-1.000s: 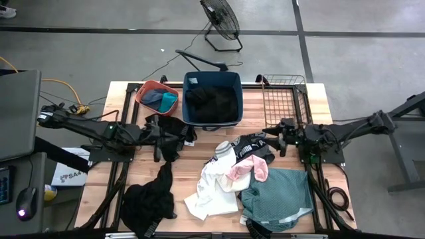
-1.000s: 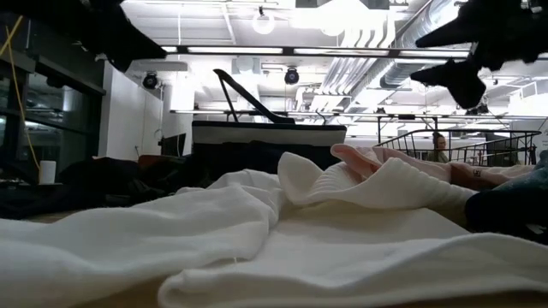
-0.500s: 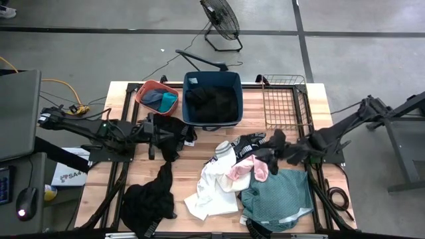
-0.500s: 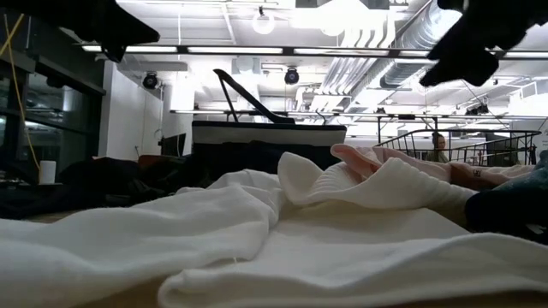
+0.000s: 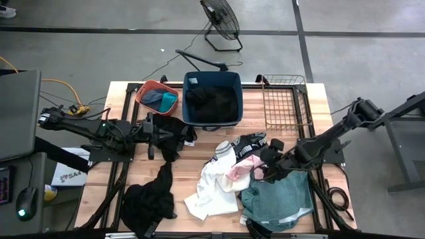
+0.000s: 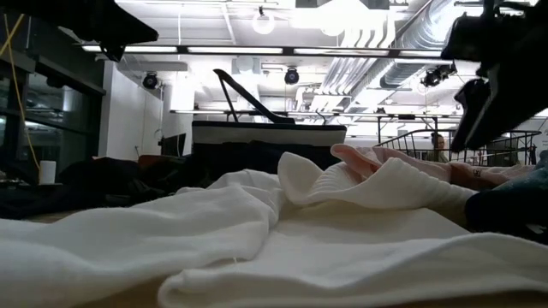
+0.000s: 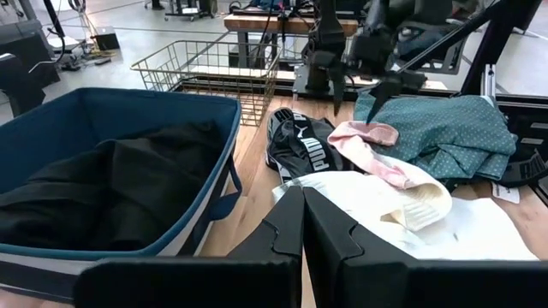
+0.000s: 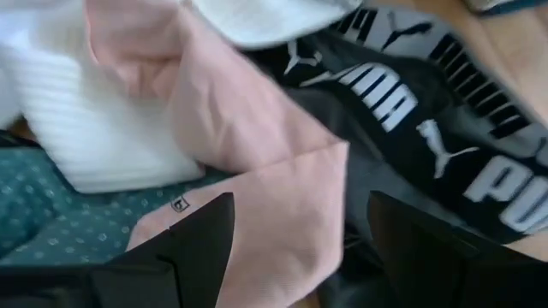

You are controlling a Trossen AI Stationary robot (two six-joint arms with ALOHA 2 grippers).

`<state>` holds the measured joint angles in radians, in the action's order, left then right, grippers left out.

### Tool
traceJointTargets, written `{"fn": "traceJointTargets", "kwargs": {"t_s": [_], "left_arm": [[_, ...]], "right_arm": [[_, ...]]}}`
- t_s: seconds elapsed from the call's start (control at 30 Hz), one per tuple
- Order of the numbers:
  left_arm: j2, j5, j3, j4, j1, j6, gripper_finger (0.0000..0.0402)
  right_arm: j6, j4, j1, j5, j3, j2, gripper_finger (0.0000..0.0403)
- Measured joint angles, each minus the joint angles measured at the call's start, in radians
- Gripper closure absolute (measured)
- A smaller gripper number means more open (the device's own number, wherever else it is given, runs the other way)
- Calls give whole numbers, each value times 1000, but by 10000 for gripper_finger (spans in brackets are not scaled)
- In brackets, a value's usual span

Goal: Pick & Place Cloths
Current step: Put the light pink sock into the orange bin

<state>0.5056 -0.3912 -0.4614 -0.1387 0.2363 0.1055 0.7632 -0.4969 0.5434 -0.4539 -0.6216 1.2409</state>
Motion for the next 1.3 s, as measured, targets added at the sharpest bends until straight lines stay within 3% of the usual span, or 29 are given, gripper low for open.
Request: {"fn": "traceJointTargets", "kwargs": {"t_s": [0.47, 0.67, 0.93, 1.3], "left_arm": [[0, 0, 0, -22, 0, 4, 401], [0, 0, 0, -22, 0, 7, 401], [0, 0, 0, -22, 0, 8, 401], [0, 0, 0, -22, 0, 8, 401]], "right_arm": [[-4, 111, -13, 6, 0, 162, 153], [-26, 136, -52, 20, 0, 188, 221], [-52, 146, -95, 110, 0, 188, 380], [-115, 149, -99, 81, -76, 142, 396]]}}
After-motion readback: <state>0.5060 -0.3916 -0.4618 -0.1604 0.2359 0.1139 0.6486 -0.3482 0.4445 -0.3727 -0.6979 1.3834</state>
